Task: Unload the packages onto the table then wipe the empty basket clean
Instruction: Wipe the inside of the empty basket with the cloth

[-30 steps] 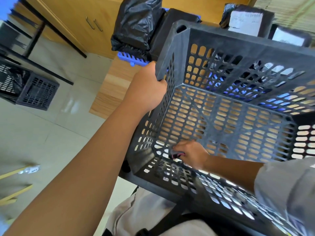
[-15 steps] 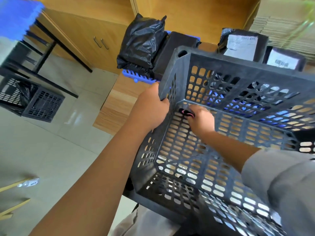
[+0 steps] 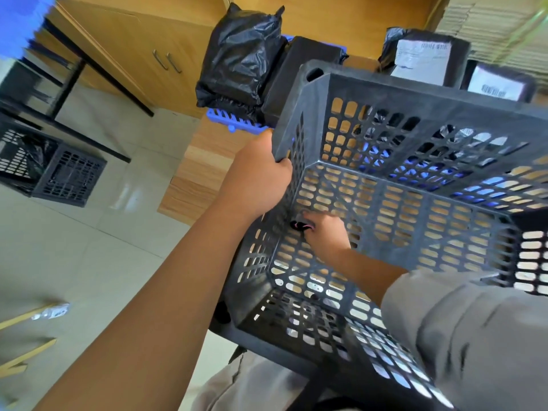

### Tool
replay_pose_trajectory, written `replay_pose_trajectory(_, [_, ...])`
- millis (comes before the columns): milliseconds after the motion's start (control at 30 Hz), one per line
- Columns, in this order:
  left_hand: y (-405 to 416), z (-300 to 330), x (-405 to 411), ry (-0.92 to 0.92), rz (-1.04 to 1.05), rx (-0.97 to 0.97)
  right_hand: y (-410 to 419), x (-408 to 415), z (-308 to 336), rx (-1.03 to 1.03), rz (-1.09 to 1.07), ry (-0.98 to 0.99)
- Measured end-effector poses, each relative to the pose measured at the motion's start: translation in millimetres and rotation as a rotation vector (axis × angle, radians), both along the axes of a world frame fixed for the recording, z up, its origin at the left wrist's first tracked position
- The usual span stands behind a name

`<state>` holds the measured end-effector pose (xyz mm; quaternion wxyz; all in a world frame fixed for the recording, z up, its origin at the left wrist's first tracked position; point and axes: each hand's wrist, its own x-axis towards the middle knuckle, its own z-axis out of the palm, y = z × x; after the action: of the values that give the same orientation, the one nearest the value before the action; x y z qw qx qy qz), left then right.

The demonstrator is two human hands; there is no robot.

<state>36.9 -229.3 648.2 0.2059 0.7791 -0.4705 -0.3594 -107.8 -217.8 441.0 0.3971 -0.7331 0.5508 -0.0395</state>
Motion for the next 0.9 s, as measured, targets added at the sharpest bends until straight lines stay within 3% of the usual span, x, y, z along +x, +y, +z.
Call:
replay_pose_trajectory(300, [2, 5, -2, 0.006, 0.009, 0.008, 27, -18, 10, 0.137, 0.212, -0.019])
replay_pose_trajectory(500, [2, 1, 0, -0.010, -0.006, -0.028, -82, -21, 15, -0.252, -0.061, 0.052])
replay_pose_trajectory(600, [2, -1, 0, 0.002, -0.002, -0.037, -100, -12, 5, -0.217, -0.030, 0.190])
replay_pose_trajectory(900, [1, 4, -2, 0.008, -0.004, -0.016, -5, -19, -10, -0.151, 0.108, 0.071])
